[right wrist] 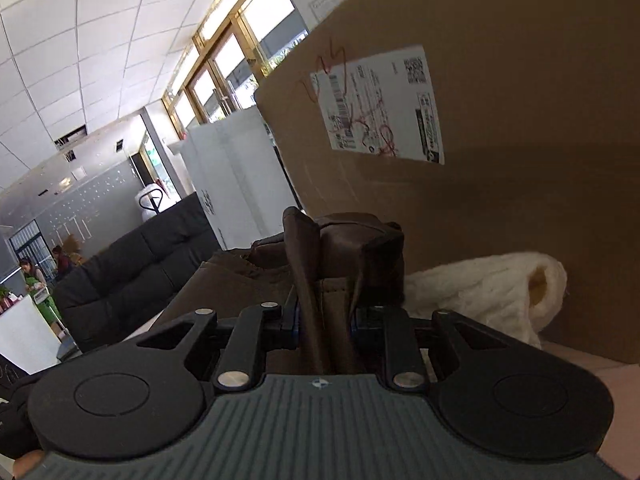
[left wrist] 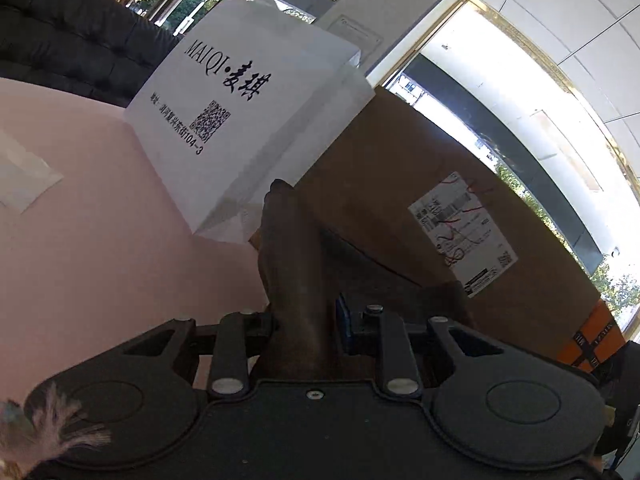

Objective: Fold clothes
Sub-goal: 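Carry the folded jacket beside the cardboard box and open the left tool, then open the right tool and withdraw both tools from the jacket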

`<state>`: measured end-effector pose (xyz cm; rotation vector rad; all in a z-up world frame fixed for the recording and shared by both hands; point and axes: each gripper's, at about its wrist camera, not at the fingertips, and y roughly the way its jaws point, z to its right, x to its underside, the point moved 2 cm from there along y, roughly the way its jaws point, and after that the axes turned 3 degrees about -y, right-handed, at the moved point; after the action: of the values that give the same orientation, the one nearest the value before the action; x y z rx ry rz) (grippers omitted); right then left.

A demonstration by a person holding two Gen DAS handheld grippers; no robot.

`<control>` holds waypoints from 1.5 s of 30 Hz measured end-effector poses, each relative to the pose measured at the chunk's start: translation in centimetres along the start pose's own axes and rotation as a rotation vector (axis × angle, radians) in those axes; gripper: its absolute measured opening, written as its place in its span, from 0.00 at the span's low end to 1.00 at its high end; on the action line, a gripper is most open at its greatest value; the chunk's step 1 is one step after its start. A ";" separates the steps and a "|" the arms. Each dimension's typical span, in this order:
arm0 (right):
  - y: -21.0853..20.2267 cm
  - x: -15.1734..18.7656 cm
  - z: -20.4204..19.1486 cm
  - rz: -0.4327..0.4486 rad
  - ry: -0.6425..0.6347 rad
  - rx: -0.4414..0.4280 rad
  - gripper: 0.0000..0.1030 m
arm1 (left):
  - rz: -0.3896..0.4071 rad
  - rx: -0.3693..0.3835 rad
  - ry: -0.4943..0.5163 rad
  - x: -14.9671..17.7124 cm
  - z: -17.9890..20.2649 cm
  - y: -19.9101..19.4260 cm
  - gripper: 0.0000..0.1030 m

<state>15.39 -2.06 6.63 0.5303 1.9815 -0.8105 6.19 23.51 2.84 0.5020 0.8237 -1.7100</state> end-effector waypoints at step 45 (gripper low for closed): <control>-30.9 10.9 14.9 0.091 0.045 0.097 1.00 | 0.214 0.035 0.378 9.3 10.5 -8.5 1.00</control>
<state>-1.11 -33.69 1.87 0.6956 1.9514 -0.8480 -3.82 10.78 5.71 0.9228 0.9692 -1.4538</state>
